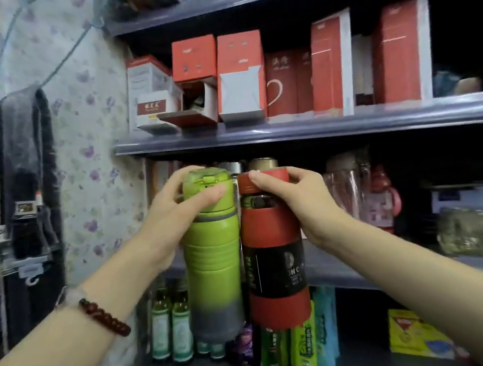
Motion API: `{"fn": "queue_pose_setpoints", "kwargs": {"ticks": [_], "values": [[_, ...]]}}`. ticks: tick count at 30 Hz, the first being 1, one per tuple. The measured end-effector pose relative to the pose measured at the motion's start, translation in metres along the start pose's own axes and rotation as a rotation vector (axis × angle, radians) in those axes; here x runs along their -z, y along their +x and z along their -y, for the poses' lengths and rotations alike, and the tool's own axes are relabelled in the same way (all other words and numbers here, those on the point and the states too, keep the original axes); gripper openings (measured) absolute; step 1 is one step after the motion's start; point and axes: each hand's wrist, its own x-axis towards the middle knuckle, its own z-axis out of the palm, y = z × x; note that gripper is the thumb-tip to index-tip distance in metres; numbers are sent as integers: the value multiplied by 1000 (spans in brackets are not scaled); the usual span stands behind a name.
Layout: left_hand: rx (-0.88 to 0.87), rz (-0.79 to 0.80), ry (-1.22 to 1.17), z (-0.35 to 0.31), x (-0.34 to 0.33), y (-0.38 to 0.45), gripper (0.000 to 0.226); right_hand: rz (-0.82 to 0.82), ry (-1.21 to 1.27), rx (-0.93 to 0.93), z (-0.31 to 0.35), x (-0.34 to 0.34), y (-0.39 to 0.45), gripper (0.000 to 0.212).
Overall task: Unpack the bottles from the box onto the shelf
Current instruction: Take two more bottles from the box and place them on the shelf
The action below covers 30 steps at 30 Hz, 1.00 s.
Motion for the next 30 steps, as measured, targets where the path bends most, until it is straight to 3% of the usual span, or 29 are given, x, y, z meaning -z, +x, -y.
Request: {"fn": "queue_pose_setpoints", "kwargs": {"ticks": [4,8,11,17,23,30], "values": [[-112,76,-76,-14,-36,30,37,-177,-43,116,23,35,7,40],[-207,143,-135,-21,-72,47,47,-356,-164,205,38,65,10,60],[-267,147,-176,-18,-98,55,55,-448,-260,263,42,80,6,64],[-339,132,-170,2,-136,65,57,-531,-363,368,31,104,5,59],[-375,88,-87,31,-165,75,70,-611,-364,353,-4,122,17,64],[-258,20,-91,47,-186,84,72,-673,-390,277,-34,132,29,73]]}}
